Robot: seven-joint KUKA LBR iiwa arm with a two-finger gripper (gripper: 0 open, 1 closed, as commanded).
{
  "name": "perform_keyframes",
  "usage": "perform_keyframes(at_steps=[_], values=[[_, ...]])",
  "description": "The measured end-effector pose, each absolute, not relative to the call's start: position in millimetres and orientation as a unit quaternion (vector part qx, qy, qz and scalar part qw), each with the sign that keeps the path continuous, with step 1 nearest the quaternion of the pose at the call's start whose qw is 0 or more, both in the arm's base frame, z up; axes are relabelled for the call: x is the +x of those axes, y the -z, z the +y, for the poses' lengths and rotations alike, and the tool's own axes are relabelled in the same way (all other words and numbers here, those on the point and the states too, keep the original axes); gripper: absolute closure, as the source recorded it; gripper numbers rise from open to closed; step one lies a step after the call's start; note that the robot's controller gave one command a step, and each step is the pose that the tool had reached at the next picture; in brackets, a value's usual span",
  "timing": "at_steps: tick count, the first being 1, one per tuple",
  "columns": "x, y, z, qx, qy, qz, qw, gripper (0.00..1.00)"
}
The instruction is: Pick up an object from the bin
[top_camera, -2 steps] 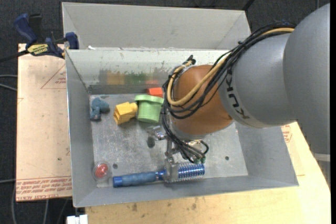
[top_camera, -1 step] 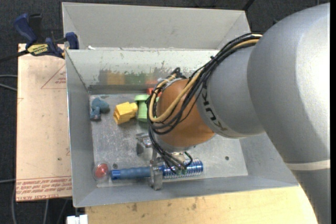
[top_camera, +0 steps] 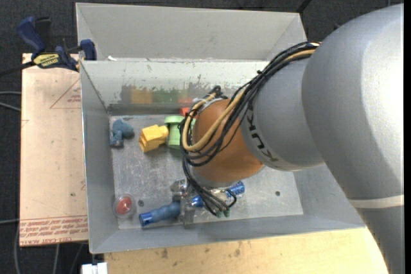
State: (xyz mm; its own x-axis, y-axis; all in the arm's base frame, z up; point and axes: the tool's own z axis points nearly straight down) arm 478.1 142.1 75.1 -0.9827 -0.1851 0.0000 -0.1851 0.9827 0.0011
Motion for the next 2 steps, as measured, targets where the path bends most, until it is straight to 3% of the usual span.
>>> perform_keyframes(at_steps=[1,2], values=[[516.6,-198.8,151.5,0.082,0.001,-0.997,-0.005,1.0],[508.4,-254.2,133.3,0.246,0.0,-0.969,-0.002,1.0]])
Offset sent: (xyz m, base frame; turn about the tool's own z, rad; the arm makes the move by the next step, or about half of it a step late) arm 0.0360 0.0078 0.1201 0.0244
